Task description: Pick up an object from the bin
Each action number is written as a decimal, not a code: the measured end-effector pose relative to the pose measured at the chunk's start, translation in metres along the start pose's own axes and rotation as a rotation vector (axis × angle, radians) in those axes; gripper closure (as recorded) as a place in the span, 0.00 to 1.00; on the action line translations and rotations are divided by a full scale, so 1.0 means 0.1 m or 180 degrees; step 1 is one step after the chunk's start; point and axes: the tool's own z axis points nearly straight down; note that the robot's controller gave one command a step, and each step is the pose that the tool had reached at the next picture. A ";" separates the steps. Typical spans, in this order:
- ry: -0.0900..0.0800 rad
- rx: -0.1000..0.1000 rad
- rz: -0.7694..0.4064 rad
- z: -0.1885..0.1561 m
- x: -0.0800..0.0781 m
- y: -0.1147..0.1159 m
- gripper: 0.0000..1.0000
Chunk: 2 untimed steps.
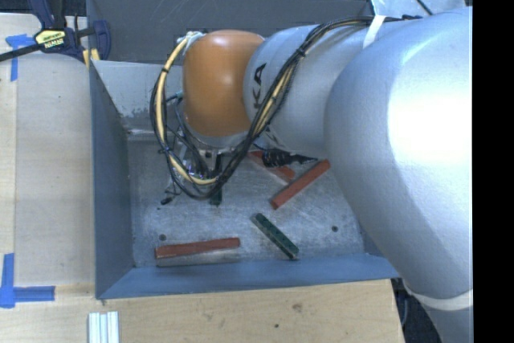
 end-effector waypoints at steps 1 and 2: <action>0.0004 0.0003 -0.0992 0.40 -0.34 -0.19 0.00; -0.0005 -0.0006 -0.0988 0.38 -0.34 -0.17 1.00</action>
Offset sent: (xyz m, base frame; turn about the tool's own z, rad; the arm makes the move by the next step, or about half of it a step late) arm 0.0268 -0.0258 -0.0392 -0.3128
